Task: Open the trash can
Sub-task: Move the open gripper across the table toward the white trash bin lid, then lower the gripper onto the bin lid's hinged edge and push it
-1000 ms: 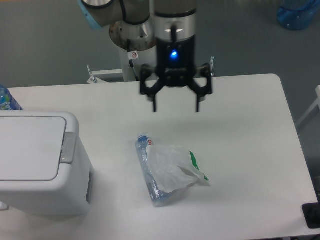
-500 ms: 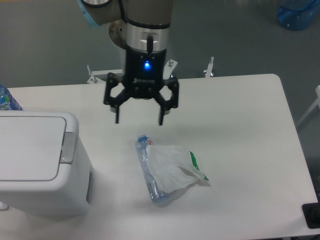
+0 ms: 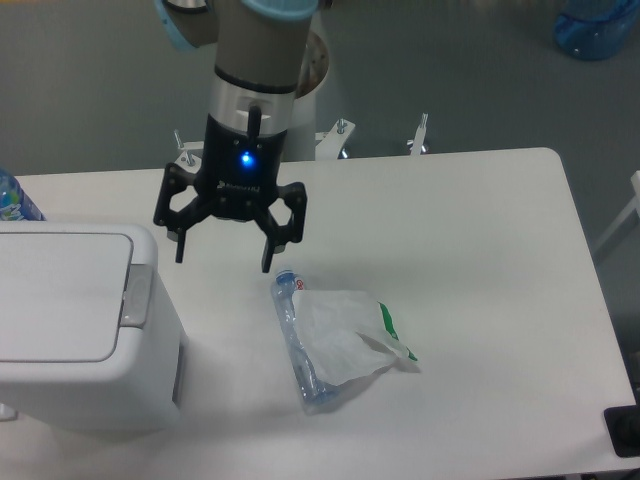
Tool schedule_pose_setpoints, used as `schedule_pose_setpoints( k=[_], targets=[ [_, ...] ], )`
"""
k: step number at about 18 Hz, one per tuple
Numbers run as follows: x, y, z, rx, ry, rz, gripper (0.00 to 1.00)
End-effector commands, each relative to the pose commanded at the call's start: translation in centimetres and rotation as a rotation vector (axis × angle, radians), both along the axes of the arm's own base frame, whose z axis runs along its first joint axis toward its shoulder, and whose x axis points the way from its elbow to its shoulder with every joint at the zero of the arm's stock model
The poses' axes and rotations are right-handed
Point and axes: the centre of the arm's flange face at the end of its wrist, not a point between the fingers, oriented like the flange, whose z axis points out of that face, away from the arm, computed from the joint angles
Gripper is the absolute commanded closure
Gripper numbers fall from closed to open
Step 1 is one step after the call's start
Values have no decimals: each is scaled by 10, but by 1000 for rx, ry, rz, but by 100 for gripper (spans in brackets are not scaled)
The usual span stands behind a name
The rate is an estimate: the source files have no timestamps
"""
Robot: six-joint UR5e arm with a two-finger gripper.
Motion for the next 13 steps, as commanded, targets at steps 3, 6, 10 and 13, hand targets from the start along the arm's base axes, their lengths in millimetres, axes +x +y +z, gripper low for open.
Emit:
schedule_pose_setpoints(
  k=[3,6,10,13],
  targets=[
    [5,8,-5,-2,-2,-20,0],
    [4,16,-11,13,11,-23,0],
    [1,18,-12,17,15,-23,0],
    [1,24,-17,23,20,-28,0]
  ],
)
